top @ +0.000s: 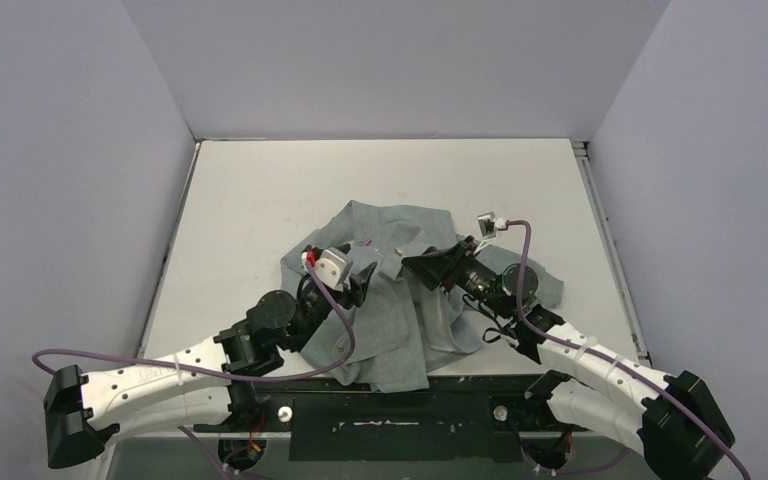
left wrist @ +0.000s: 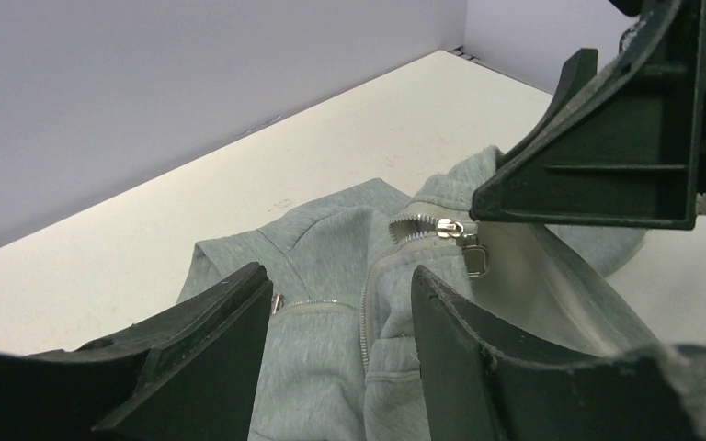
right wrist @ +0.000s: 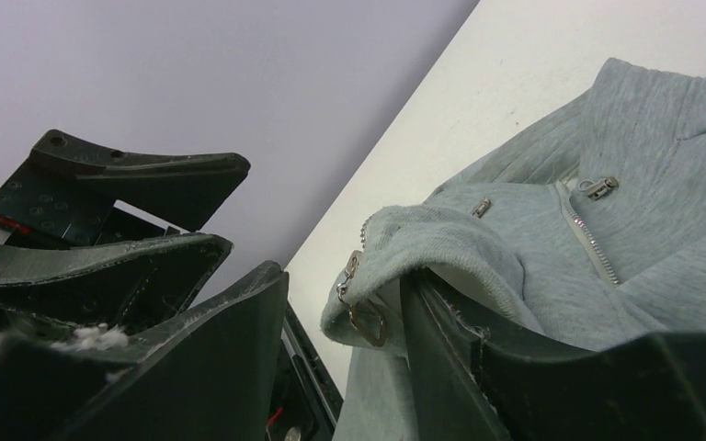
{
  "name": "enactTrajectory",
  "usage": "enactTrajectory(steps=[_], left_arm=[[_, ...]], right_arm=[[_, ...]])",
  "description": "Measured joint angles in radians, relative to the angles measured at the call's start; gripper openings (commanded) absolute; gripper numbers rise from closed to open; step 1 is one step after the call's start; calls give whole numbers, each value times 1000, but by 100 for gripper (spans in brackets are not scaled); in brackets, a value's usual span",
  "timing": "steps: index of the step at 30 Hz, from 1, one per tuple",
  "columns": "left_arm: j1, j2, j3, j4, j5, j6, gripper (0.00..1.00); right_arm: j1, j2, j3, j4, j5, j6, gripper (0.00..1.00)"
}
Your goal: Zip up the jacket
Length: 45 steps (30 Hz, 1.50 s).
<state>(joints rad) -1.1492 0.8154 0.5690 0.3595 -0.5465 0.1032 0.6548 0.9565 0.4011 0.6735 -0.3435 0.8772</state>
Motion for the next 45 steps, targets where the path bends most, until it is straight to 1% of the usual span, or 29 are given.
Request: enactTrajectory(steps=[8,15,21,28,34,37,40,42,45], left_arm=[[7,0,-2,5,0,-40,55],[16,0,-8,37,0,-74,55],[19,0,-17,51,-1,-104,55],[20,-14,-43,56,-8,-135,56],[21,-58,-73,47,-4,-180,63],[24,-92,-73,32,-6,-262,67],[26,-121,-72,6,-19,-401,68],[26,-135,-72,-21,-35,-530,68],[26,-146,-72,-65,-79,-792,68]], right_arm=[[0,-12,-10,-25,-40,-7,53],[0,-31,-11,-79,-86,-73,54],[0,-87,-5,-224,-135,-177,56],[0,-167,82,-426,-174,-311,56],[0,-194,166,-539,-174,-392,56],[0,-200,204,-581,-156,-421,56],[0,-200,225,-599,-139,-436,56],[0,-200,230,-609,-130,-443,56],[0,-200,230,-620,-113,-444,56]])
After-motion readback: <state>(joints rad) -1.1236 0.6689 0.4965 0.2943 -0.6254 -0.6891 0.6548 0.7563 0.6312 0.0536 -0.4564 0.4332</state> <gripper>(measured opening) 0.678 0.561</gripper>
